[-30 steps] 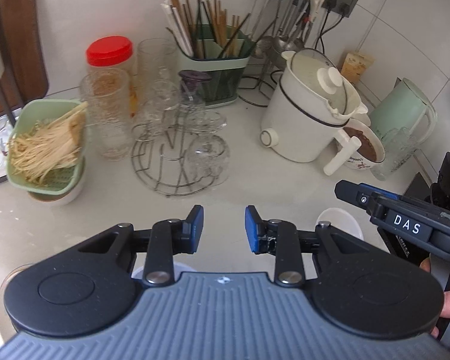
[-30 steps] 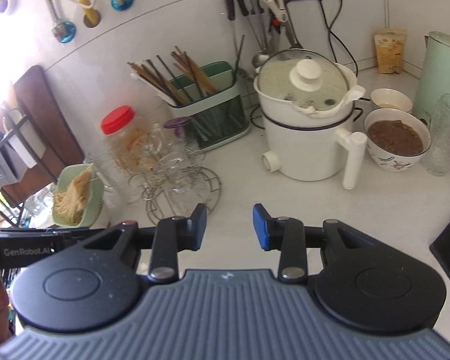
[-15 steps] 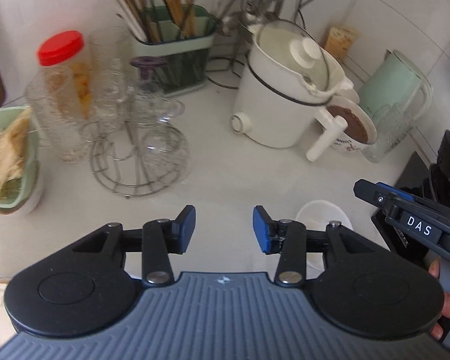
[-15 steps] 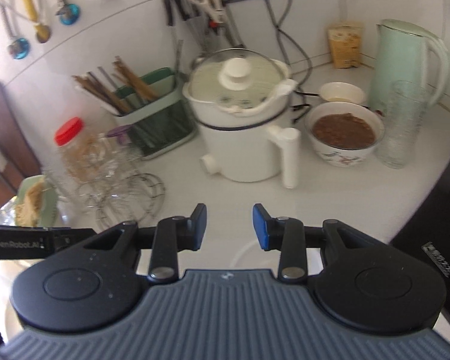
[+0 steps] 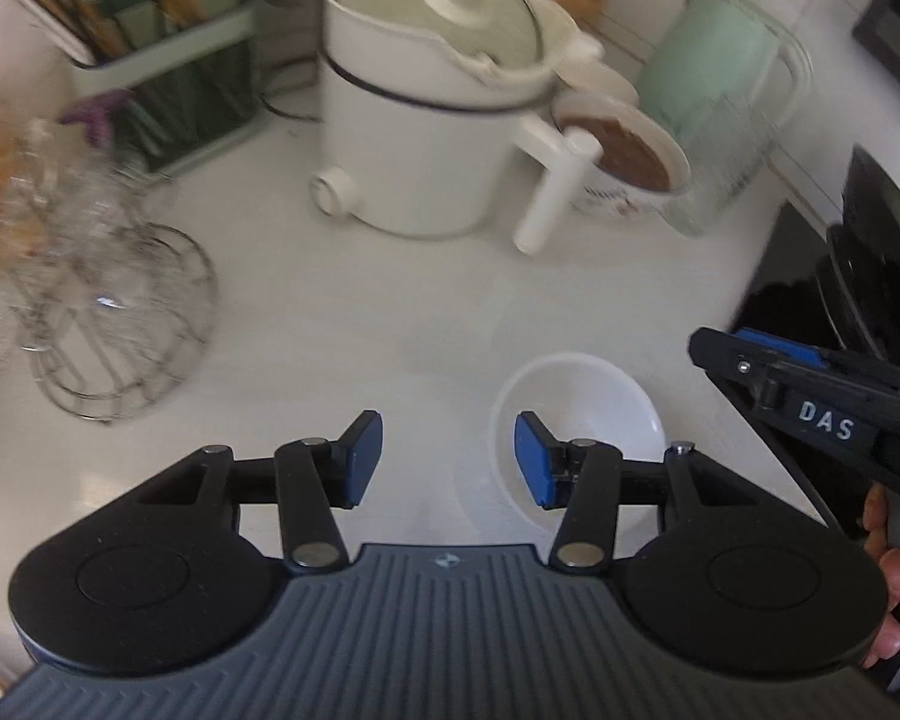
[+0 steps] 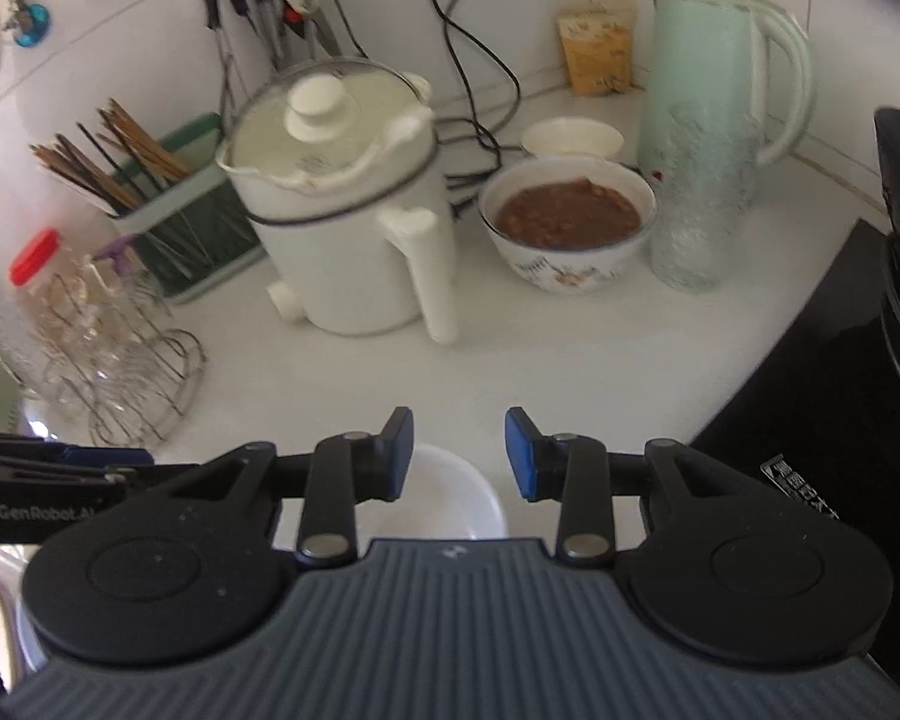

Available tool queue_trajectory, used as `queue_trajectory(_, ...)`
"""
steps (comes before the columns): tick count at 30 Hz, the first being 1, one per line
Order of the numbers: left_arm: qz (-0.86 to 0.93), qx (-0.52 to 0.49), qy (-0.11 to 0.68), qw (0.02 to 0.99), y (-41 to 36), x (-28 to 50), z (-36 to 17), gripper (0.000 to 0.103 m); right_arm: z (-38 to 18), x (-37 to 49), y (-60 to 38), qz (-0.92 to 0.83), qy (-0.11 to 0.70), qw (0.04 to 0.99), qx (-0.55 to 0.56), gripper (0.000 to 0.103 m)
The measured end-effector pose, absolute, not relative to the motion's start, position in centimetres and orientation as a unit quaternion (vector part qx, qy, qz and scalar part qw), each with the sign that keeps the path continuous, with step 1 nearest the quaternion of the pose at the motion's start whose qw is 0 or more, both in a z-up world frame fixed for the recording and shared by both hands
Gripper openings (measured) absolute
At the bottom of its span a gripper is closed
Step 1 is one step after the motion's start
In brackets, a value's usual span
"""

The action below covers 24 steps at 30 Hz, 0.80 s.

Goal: Organize plates and bowls
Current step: 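Move both tools toward the white ceramic bowl by the rice cooker, then close both tools on the rim of the white ceramic bowl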

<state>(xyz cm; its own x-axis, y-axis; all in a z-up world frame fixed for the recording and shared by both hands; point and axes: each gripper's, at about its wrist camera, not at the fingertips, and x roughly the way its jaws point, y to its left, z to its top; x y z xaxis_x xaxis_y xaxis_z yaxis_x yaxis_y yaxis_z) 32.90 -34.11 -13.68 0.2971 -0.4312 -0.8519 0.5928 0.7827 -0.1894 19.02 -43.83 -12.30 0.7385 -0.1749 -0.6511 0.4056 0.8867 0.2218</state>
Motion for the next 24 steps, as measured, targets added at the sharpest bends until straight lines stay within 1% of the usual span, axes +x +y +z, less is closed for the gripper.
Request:
queue_trajectory(9,-0.323,0.068,0.556,0.763,-36.8,33.8,-18.1,0.055,-16.2,19.5,-45.6,-0.150,0.378,0.890,0.208,0.037)
queue_trajectory(16,-0.317,0.061,0.575,0.752,-37.8,34.3,-20.8,0.053,-18.2,20.5,-46.2,-0.143,0.406,0.870,0.239,0.036)
queue_trajectory(18,-0.307,0.050,0.579,0.754,-38.0,34.1,-21.3,0.049,-18.5,20.6,-46.4,-0.140,0.408,0.866,0.253,0.036)
queue_trajectory(19,-0.305,0.047,0.583,0.752,-38.2,34.1,-21.6,0.045,-18.6,20.7,-46.4,-0.142,0.409,0.865,0.252,0.036)
queue_trajectory(21,-0.305,0.046,0.588,0.748,-38.4,34.1,-22.0,0.041,-18.7,21.0,-46.4,-0.145,0.413,0.863,0.251,0.033)
queue_trajectory(23,-0.306,0.046,0.591,0.745,-38.6,34.2,-22.2,0.034,-18.8,21.2,-46.3,-0.146,0.422,0.860,0.245,0.032)
queue_trajectory(24,-0.305,0.045,0.591,0.745,-38.6,34.3,-22.3,0.032,-18.9,21.3,-46.3,-0.144,0.425,0.859,0.246,0.030)
